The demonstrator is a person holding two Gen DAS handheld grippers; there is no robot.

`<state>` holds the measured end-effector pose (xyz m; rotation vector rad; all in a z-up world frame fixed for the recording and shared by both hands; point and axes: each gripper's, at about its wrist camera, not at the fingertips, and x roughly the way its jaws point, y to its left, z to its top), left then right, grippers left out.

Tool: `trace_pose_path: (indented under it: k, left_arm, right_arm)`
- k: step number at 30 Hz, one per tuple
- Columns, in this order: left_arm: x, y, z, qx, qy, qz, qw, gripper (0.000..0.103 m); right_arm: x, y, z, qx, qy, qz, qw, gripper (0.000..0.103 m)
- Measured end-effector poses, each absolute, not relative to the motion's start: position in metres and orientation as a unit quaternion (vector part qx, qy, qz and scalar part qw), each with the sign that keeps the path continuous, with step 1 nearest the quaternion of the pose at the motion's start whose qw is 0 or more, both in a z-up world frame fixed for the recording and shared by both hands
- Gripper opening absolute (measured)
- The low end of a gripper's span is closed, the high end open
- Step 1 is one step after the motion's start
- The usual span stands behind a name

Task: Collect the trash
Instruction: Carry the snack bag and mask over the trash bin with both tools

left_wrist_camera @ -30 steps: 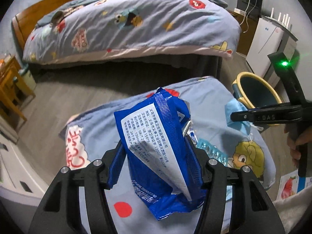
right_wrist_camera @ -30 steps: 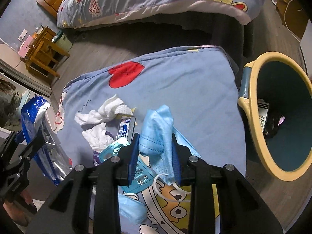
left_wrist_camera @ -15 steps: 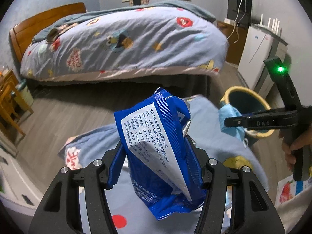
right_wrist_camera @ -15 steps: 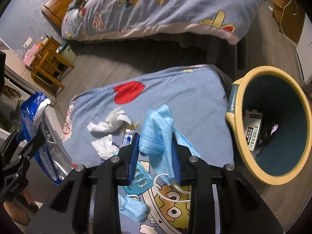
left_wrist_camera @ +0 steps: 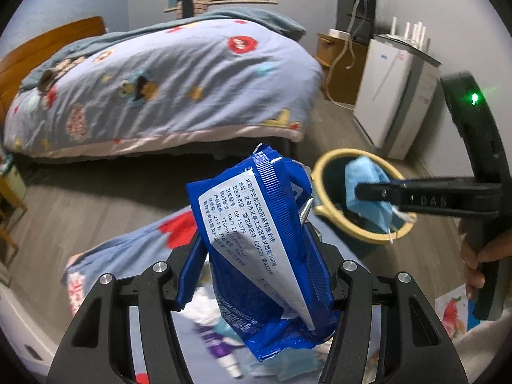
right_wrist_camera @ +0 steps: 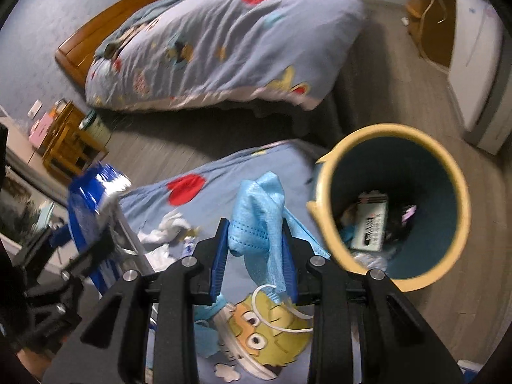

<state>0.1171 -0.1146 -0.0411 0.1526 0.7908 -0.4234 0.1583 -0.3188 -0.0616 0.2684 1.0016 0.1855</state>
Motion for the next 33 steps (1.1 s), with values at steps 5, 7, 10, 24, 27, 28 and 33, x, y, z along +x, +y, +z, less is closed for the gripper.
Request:
trace_pose_path:
  k: [5, 7, 10, 24, 27, 28, 33]
  left_arm:
    - [0.115, -0.140, -0.056, 0.082, 0.400, -0.225, 0.884, 0.060]
    - [0.118, -0.146, -0.065, 0.074, 0.416, -0.227, 0.877, 0.060]
    - [0.122, -0.159, -0.074, 0.087, 0.427, -0.226, 0.871, 0.060]
    - [0.156, -0.257, -0.087, 0.094, 0.437, -0.264, 0.855, 0.061]
    - [0.166, -0.281, -0.095, 0.103, 0.442, -0.269, 0.850, 0.062]
    - [0.169, -0.286, -0.096, 0.108, 0.440, -0.269, 0.850, 0.062]
    - [0.185, -0.312, -0.103, 0.118, 0.433, -0.277, 0.850, 0.062]
  right_arm:
    - [0.161, -0.349, -0.067, 0.121, 0.473, 0.047, 0.871, 0.030]
    - [0.165, -0.367, -0.069, 0.126, 0.470, 0.027, 0.873, 0.030]
    - [0.169, -0.392, -0.075, 0.128, 0.468, -0.002, 0.875, 0.030]
    - [0.161, -0.495, -0.110, 0.252, 0.462, -0.064, 0.848, 0.031]
    - [0.158, -0.512, -0.121, 0.282, 0.458, -0.073, 0.840, 0.031]
    - [0.157, -0.517, -0.126, 0.296, 0.455, -0.075, 0.836, 0.031]
    - [0.154, -0.535, -0.147, 0.334, 0.451, -0.083, 0.824, 0.032]
